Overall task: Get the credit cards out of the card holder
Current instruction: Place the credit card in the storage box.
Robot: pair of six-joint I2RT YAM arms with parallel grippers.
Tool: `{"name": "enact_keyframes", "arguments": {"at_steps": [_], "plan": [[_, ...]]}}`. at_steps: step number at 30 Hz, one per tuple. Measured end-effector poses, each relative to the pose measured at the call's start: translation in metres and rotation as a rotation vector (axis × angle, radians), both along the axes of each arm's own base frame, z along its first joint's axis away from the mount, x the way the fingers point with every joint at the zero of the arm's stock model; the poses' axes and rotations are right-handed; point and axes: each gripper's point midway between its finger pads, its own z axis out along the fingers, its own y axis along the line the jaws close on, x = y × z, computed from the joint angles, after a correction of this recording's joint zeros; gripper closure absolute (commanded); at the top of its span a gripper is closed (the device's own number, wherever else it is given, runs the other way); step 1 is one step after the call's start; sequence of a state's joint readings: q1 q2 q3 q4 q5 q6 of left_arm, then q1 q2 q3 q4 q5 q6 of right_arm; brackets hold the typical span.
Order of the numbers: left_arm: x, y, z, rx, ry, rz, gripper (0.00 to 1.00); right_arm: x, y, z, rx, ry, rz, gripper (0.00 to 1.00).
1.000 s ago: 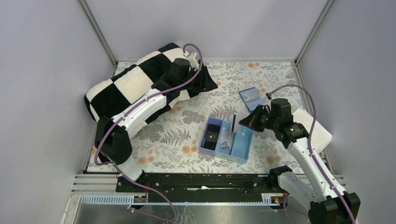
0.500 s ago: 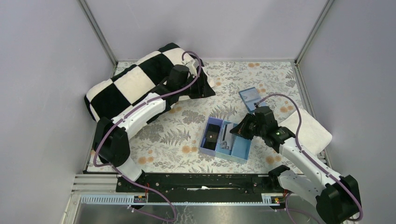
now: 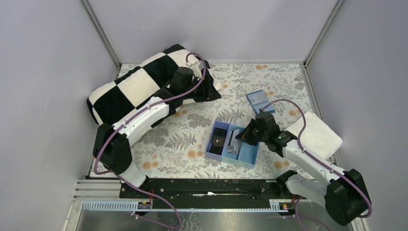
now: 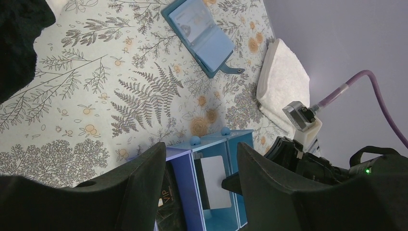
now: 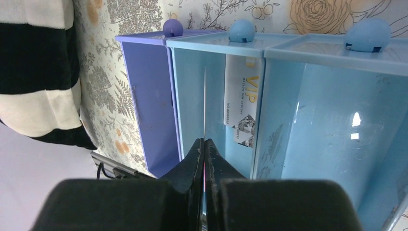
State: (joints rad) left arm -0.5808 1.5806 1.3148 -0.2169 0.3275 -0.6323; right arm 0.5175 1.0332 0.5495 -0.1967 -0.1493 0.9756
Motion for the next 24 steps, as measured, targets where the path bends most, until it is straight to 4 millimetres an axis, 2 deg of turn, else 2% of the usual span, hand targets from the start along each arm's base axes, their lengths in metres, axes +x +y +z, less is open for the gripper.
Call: {"name": "enact_keyframes", "arguments": {"at_steps": [10, 13, 16, 20, 24], "plan": [[0.000, 0.000, 0.000, 0.000, 0.001, -0.001, 0.40, 0.000, -0.010, -0.005, -0.065, 0.023, -0.045, 1.00], [0.000, 0.000, 0.000, -0.001, 0.001, -0.001, 0.40, 0.002, -0.014, -0.002, -0.140, 0.060, -0.062, 1.00], [-0.001, -0.001, 0.000, -0.003, 0.002, -0.005, 0.39, 0.012, -0.017, 0.010, -0.245, 0.113, -0.084, 1.00], [-0.002, -0.001, 0.001, -0.006, 0.004, -0.012, 0.39, 0.021, -0.005, 0.026, -0.358, 0.115, -0.063, 1.00], [-0.002, -0.002, 0.001, -0.007, 0.005, -0.015, 0.39, 0.010, -0.007, 0.017, -0.482, 0.141, -0.041, 1.00]]}}
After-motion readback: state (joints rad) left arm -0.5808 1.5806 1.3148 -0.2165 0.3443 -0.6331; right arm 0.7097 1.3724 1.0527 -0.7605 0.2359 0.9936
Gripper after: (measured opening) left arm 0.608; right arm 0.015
